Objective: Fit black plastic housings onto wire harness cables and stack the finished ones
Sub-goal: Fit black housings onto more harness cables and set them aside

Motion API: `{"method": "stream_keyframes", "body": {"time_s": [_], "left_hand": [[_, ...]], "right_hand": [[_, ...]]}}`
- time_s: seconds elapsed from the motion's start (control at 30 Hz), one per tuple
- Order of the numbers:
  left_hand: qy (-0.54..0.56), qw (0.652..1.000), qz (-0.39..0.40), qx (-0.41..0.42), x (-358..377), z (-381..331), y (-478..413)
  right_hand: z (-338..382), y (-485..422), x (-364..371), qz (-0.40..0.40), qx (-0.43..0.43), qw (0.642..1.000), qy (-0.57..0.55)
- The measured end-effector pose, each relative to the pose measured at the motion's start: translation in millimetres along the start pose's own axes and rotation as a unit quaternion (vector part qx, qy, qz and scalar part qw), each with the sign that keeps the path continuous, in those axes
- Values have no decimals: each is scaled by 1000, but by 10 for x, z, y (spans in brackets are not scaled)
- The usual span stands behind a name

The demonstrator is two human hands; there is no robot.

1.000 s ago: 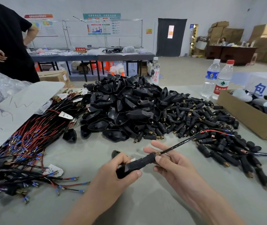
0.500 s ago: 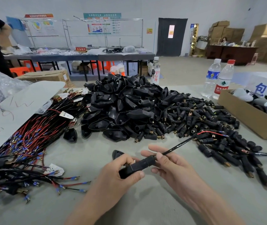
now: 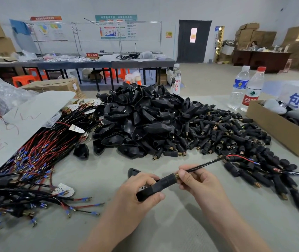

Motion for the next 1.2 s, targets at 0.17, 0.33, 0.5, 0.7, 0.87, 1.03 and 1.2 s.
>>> {"method": "stream_keyframes", "body": {"time_s": [0.17, 0.33, 0.5, 0.7, 0.87, 1.03, 1.2], "left_hand": [[-15, 999, -33, 27, 15, 5, -21], [-20, 997, -63, 34, -46, -43, 41], [-17, 996, -89, 22, -335, -64, 257], [-123, 983, -137, -2, -1114, -50, 618], [-248, 951, -180, -40, -2082, -45, 941], [-360, 897, -212, -139, -3094, -218, 1065], [-343, 856, -280, -269, -3623, -294, 1266]], "right_hand": [[-13, -11, -19, -12, -11, 1000, -5], [52, 24, 25, -29, -13, 999, 8], [126, 133, 319, 9, 17, 999, -37], [307, 328, 1130, 80, 57, 987, -125], [454, 462, 1904, 160, 121, 965, -168], [631, 554, 2626, 252, 164, 947, -118], [486, 689, 2789, 309, 175, 935, -27]]}}
Point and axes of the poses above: each hand's wrist, its own y-axis away from the middle knuckle, its own x-axis out of the palm, z = x × y, the point moved 1 cm from there along -y, towards the middle knuckle, and after that the axes turned 10 degrees about y, right-handed, at the moved point
